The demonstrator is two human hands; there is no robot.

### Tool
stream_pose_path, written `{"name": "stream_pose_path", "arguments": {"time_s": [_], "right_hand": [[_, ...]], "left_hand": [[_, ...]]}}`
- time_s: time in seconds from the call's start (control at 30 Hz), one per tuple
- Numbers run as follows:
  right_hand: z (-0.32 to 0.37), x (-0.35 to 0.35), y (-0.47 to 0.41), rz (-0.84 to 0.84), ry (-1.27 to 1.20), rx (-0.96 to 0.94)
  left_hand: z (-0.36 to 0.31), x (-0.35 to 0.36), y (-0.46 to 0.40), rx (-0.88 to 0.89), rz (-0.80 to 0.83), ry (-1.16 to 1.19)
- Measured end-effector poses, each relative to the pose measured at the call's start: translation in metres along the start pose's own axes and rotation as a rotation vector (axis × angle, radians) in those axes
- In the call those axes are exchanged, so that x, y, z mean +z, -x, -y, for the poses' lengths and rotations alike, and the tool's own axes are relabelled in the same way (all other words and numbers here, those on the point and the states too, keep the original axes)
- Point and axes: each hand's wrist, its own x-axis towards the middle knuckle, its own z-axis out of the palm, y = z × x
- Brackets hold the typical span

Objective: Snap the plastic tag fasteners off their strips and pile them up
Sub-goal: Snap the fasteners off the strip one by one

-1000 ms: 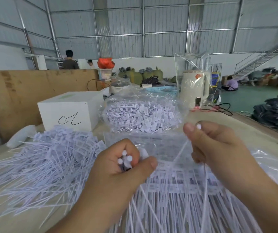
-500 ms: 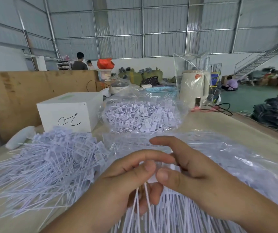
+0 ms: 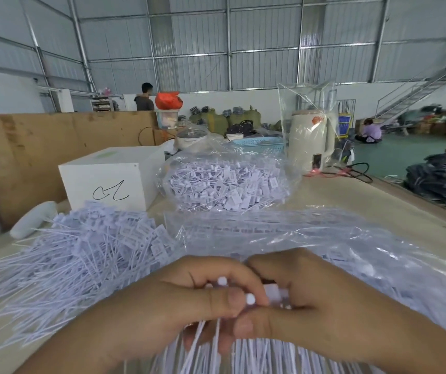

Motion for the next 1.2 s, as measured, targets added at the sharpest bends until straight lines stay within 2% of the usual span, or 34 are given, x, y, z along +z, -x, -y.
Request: {"name": "stream_pose_path", "arguments": {"time_s": [0.07, 0.17, 0.23, 0.37, 0.47, 0.57, 0.63, 0.7, 0.77, 0.83, 0.87, 0.97, 1.1, 1.2], "right_hand": [[-0.008, -0.010, 0.001, 0.036, 0.033, -0.013], [-0.011, -0.031, 0.012, -0.040, -0.103, -0.019], [-0.004, -0.027, 0.007, -0.096, -0.127, -0.064], [-0.002, -0.017, 0.002, -0.270, 0.008, -0.057], [0.009, -0.007, 0.001, -0.393, 0.120, -0.025], [0.009, -0.008, -0.001, -0.607, -0.071, 0.060], [0.002, -0.020, 0.001, -0.675, -0.168, 0.060], [-0.003, -0.029, 0.006, -0.563, -0.204, 0.025], [-0.005, -0.028, 0.008, -0.338, -0.234, -0.001], [-0.007, -0.021, 0.007, -0.142, -0.293, -0.016], [-0.009, -0.018, 0.007, -0.096, -0.321, -0.021], [-0.011, -0.014, 0.006, -0.081, -0.302, -0.032], [-0.009, -0.017, 0.005, -0.088, -0.252, -0.049], [-0.010, -0.025, 0.007, -0.071, -0.175, -0.057]], "left_hand": [[0.001, -0.001, 0.001, 0.027, -0.038, 0.021], [0.005, 0.003, 0.000, 0.093, -0.087, 0.038], [0.011, 0.009, -0.004, 0.144, -0.195, 0.008], [0.019, 0.017, -0.011, 0.232, -0.439, -0.035], [0.020, 0.023, -0.014, 0.257, -0.543, 0.016], [0.021, 0.027, -0.017, 0.245, -0.645, 0.157], [0.019, 0.026, -0.017, 0.208, -0.646, 0.184], [0.015, 0.023, -0.015, 0.185, -0.581, 0.163], [0.011, 0.022, -0.011, 0.161, -0.489, 0.116], [0.010, 0.023, -0.008, 0.121, -0.353, 0.053], [0.010, 0.023, -0.007, 0.107, -0.271, 0.024], [0.009, 0.024, -0.007, 0.086, -0.115, -0.009], [0.003, 0.019, -0.005, 0.098, -0.135, 0.001], [-0.001, 0.013, -0.002, 0.119, -0.224, 0.068]]}}
